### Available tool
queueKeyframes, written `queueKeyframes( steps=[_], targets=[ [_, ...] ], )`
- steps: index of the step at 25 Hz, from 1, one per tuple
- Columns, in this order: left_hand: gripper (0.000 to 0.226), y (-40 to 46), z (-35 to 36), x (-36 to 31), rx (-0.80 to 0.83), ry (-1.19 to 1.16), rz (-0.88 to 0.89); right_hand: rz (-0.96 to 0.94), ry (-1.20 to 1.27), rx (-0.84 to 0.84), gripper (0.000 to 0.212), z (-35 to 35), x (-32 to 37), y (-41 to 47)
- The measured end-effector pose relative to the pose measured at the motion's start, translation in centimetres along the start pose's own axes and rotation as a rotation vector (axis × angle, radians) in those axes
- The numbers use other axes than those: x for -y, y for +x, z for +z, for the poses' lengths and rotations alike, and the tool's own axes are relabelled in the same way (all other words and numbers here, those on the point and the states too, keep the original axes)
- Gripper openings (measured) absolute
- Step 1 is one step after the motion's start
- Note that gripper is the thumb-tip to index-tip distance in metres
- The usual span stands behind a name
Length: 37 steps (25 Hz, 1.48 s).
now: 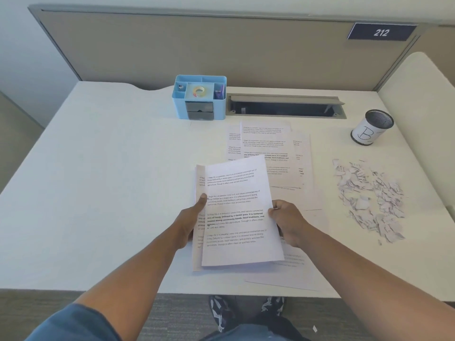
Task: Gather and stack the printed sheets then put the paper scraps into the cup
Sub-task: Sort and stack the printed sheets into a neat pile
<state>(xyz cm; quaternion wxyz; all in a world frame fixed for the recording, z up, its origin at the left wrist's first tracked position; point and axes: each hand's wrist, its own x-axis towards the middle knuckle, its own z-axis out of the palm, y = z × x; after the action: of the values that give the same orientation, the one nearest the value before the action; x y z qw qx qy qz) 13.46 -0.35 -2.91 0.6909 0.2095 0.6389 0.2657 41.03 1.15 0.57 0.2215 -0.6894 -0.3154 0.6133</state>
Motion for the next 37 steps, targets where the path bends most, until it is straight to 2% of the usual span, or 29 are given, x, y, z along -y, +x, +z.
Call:
queueKeyframes(
  steps=[9,16,21,32,37],
  targets=[
    [0.034,0.1,0.2,0.2,-0.038,0.005,0.042,0.039,-0.014,0.064,0.028,1.7,-0.3,0.6],
    [0.031,0.7,-0.1,0.3,-0.061,0.05,0.033,0.017,-0.032,0.113,0.028,2.3,-0.8,1.0],
    [0.028,0.8,0.0,0.4,-0.074,0.041,0.034,-0.03,-0.053,0.108,0.02,1.9,-0.9,1.5],
    [0.028,0.6,0.5,0.3,-0.102,0.002,0.063,-0.065,-0.032,-0.279,0.037,-2.3,-0.1,2.6],
    [0.03,0.7,0.4,0.4,-0.098,0.001,0.067,-0.077,-0.005,-0.35,0.04,-4.2,-0.3,2.9]
  ],
)
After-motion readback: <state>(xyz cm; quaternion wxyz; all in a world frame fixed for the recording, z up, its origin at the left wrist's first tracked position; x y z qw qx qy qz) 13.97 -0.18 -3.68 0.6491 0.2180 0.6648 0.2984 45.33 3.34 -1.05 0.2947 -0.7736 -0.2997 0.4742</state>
